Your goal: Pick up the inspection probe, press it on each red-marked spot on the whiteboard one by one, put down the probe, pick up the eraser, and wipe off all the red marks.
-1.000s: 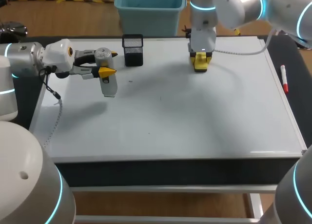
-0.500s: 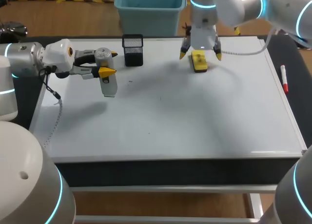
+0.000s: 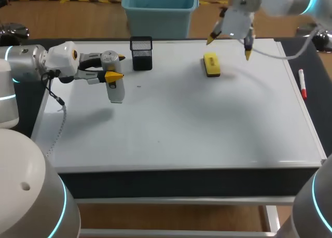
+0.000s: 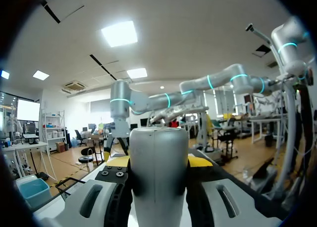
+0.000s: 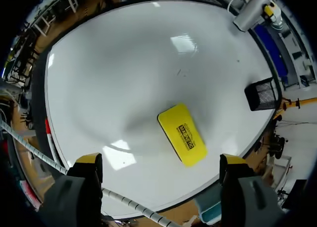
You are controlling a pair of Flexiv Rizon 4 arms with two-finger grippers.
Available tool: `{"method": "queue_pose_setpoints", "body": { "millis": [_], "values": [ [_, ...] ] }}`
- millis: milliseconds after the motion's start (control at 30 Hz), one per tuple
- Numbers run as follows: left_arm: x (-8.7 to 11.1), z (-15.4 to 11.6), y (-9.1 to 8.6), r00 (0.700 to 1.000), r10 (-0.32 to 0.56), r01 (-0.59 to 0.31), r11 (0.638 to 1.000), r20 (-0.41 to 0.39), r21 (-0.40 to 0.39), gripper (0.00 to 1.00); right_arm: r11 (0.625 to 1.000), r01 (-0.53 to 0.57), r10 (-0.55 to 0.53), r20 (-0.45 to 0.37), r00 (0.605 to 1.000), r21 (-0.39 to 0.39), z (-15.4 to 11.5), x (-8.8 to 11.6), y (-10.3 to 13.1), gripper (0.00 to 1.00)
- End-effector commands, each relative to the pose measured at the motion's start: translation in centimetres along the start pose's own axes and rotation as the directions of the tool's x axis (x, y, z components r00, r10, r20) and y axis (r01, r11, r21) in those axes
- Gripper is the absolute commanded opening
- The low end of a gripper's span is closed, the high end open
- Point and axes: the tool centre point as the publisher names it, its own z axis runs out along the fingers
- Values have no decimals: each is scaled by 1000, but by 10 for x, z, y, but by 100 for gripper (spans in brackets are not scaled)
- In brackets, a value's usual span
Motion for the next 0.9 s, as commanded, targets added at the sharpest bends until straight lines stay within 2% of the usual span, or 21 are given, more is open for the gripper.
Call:
{"method": "queue_pose_setpoints", "body": {
  "millis": [33, 200, 333, 600, 900],
  "values": [
    [0, 0, -1, 1000, 2, -2, 1000, 0, 1, 0, 994, -93, 94, 14, 995, -55, -19, 11, -7, 100],
    [0, 0, -1, 1000, 2, -2, 1000, 0, 1, 0, 959, -234, 241, 21, 970, -162, -30, 19, -19, 100],
    [0, 0, -1, 1000, 2, -2, 1000, 0, 1, 0, 926, -318, 328, 14, 945, -203, -41, 25, -25, 100],
    [0, 0, -1, 1000, 2, -2, 1000, 0, 1, 0, 896, -373, 407, 110, 907, -240, -70, 35, -24, 100],
    [0, 0, -1, 1000, 2, -2, 1000, 0, 1, 0, 871, -399, 458, 178, 871, -286, -94, 38, -17, 100]
  ]
}}
